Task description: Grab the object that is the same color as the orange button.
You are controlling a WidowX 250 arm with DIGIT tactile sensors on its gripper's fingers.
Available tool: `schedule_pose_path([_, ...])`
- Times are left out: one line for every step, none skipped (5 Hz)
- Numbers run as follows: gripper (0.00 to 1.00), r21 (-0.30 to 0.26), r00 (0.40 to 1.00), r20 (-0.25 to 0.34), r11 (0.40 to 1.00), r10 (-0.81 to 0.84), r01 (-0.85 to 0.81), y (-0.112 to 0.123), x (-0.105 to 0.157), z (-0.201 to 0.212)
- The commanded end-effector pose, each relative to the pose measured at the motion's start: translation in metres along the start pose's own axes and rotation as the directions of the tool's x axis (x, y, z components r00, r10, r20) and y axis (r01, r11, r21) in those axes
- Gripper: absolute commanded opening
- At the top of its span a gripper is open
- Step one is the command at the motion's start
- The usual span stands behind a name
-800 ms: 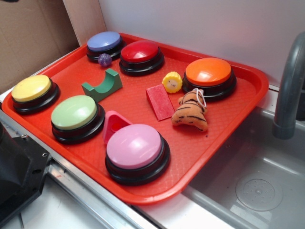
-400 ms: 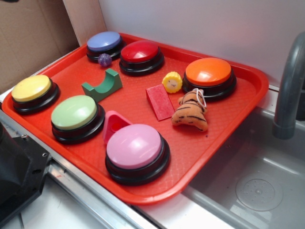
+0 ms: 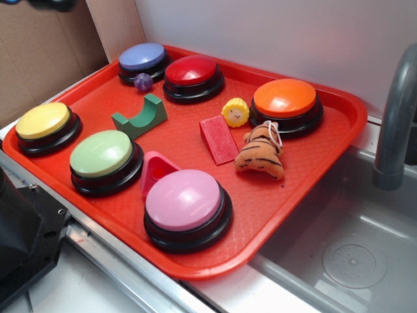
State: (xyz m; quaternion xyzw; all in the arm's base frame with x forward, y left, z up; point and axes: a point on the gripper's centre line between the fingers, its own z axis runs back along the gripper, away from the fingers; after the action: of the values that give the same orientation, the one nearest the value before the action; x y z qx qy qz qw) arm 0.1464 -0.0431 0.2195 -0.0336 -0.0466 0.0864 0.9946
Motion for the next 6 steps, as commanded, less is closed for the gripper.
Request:
schedule_pose_path([1.00, -0.054, 0.986, 0.096, 0.990, 0.133, -0.128, -0.051, 0.039, -0.036])
schedule_pose_path([1.00, -0.055, 0.968, 0.134, 0.977, 0.211, -0.205, -0.069, 0.060, -0.066])
schedule_pose_path([1.00, -0.040, 0.955, 0.153, 0.967, 0.253, -0.250, -0.080, 0.077, -0.092])
schedule_pose_path([1.00, -0.057, 0.938, 0.168, 0.953, 0.304, -0.299, -0.090, 0.089, -0.122])
schedule_pose_path([1.00, -0.037, 0.942, 0.137, 0.951, 0.308, -0.306, -0.096, 0.094, -0.142])
schedule_pose_path([1.00, -0.025, 0.948, 0.108, 0.954, 0.300, -0.299, -0.096, 0.092, -0.158])
